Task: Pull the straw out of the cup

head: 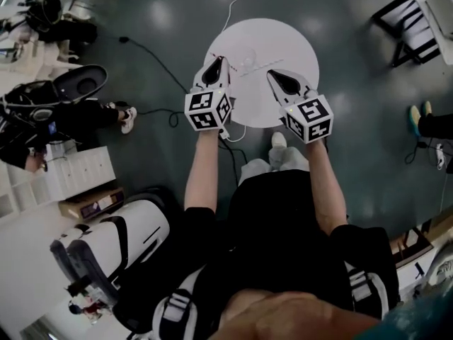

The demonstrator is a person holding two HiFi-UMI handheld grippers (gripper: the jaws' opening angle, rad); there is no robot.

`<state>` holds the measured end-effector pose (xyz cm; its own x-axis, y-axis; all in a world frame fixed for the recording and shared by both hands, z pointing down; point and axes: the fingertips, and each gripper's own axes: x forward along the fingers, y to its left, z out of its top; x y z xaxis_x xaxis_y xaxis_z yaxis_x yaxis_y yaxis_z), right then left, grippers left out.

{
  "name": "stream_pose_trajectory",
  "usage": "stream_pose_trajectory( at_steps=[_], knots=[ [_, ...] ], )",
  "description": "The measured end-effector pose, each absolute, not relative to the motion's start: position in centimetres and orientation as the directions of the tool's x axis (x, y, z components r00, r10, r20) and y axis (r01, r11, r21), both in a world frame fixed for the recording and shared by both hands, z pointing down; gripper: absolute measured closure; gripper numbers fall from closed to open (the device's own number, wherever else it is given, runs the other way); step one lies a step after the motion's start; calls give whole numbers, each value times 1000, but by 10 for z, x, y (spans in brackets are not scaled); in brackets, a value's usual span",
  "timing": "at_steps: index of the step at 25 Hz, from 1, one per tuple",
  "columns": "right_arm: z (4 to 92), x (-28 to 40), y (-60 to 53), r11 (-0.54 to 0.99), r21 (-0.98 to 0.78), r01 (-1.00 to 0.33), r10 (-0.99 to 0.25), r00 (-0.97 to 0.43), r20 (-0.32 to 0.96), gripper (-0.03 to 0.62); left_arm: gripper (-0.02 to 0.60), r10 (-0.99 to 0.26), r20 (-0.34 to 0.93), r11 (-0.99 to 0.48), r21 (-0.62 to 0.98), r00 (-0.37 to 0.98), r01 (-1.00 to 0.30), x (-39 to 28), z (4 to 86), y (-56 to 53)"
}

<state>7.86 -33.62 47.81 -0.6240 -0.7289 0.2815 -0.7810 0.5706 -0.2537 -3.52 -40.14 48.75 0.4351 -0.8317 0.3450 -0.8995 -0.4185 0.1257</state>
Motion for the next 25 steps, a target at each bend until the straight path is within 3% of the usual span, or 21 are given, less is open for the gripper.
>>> stream_pose_trajectory(
  at_steps=[14, 25],
  knots=[
    [389, 59, -349, 656, -137, -742, -732, -670, 125, 579, 554, -922, 152, -344, 108, 357, -933, -50, 387, -321],
    [376, 42, -336, 666, -28, -745, -737, -664, 130, 579, 554, -938, 95, -325, 93, 333, -941, -52, 363, -302]
  ],
)
